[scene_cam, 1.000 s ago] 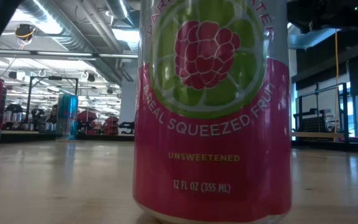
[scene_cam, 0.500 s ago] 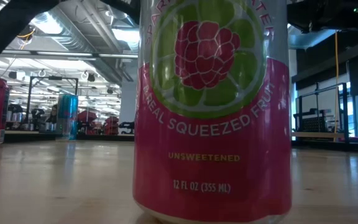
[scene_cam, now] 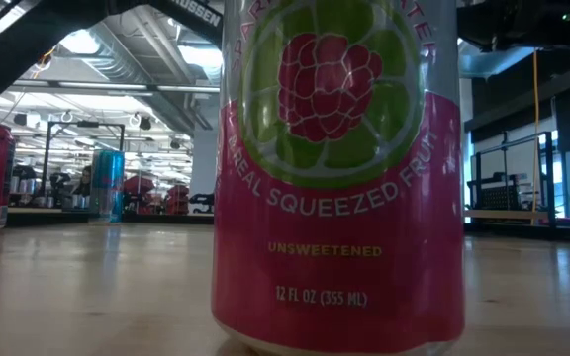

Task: Place canned beverage on shelf
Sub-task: Put the bottom blue soda can on the shelf, then put the blue soda can on the shelf aligned with the other blue soda can

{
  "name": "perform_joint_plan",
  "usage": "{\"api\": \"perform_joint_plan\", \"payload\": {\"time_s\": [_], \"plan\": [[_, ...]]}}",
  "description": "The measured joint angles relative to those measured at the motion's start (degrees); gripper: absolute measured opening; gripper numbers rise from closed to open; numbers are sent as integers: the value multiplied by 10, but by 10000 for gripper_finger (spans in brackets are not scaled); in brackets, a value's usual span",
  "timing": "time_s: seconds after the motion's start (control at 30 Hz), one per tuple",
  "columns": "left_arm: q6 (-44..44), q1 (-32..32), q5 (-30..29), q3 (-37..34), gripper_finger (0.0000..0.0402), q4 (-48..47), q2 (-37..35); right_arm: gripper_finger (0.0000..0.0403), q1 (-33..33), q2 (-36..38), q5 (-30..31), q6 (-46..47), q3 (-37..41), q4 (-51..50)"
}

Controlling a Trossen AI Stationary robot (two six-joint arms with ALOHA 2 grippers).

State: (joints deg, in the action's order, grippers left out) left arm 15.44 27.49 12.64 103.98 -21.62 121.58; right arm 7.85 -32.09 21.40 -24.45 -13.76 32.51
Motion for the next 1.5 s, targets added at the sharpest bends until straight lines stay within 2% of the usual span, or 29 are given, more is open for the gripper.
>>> {"api": "perform_joint_plan", "payload": {"time_s": [0.3, 0.57, 0.77, 0.87, 0.93, 1.07, 1.2, 1.3, 1.43, 1.5], "plan": [[7, -1, -44, 0, 197, 1, 0, 21, 0, -1, 0, 0, 0, 0], [4, 0, -48, 0, 201, 0, -1, 21, 0, -1, 0, 0, 0, -1], [3, 0, -48, 1, 257, -1, -1, 21, 0, -1, 0, 1, 0, -1], [4, -1, -79, 15, 282, -12, -1, 21, 0, -1, 0, 1, 0, -7], [8, -5, -102, 27, 291, -12, -1, 21, 0, -1, 0, 0, 0, -8], [11, -16, -104, 72, 298, -37, -5, 21, 0, -1, 0, 0, 0, -9], [8, -29, -111, 141, 299, -120, -14, 21, 0, -1, 0, 0, 0, -10], [2, -39, -141, 177, 299, -199, -26, 21, 0, -1, 0, 0, 0, -11], [-16, -45, -180, 183, 299, -295, -61, 21, 0, -1, 0, 0, 0, -15], [-19, -38, -169, 184, 299, -360, -80, 21, 0, -1, 0, 0, 0, -16]]}}
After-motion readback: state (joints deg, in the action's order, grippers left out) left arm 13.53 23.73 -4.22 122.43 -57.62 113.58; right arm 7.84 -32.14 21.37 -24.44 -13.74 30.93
